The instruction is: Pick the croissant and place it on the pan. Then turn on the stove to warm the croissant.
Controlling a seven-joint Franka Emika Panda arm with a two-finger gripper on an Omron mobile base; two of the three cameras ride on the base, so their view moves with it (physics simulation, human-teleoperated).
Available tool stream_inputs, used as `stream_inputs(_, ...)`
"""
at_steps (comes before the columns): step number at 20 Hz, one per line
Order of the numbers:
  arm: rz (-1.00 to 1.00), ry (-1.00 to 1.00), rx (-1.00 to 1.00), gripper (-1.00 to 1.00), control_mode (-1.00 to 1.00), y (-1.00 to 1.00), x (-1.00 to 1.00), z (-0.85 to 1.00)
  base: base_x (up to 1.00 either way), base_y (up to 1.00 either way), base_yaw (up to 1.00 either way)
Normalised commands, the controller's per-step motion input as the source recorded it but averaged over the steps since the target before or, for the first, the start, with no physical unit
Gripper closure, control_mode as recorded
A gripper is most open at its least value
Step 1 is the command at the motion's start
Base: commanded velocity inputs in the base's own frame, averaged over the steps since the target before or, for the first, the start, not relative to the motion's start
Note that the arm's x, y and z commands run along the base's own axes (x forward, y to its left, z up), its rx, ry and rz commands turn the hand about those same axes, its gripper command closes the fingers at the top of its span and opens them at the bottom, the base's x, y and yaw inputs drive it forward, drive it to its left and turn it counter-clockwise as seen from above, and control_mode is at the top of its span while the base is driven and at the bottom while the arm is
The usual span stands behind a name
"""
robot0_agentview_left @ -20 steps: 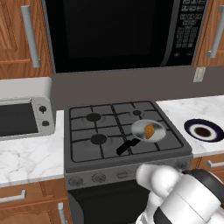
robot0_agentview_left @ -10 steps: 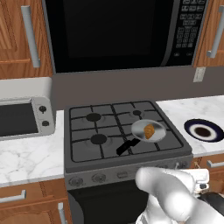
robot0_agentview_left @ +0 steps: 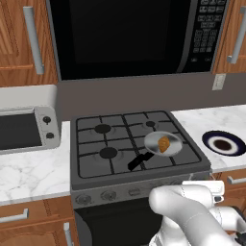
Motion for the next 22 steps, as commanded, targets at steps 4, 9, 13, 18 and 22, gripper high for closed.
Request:
stream_inputs(4,0.0,0.0,0.0,-1.0,-1.0,-0.06,0.0,-0.47,0.0,0.0,0.0)
stream_inputs(9,0.0,0.0,0.0,-1.0,-1.0,-0.1,0.2,-0.51,0.0,0.0,0.0)
stream_inputs(13,0.0,0.0,0.0,-1.0,-1.0,-0.07,0.14,-0.54,0.0,0.0,0.0)
stream_inputs(18,0.0,0.0,0.0,-1.0,-1.0,0.0,0.0,-0.51,0.0,0.0,0.0)
stream_inputs(22,0.0,0.0,0.0,-1.0,-1.0,0.0,-0.28,-0.62,0.0,0.0,0.0)
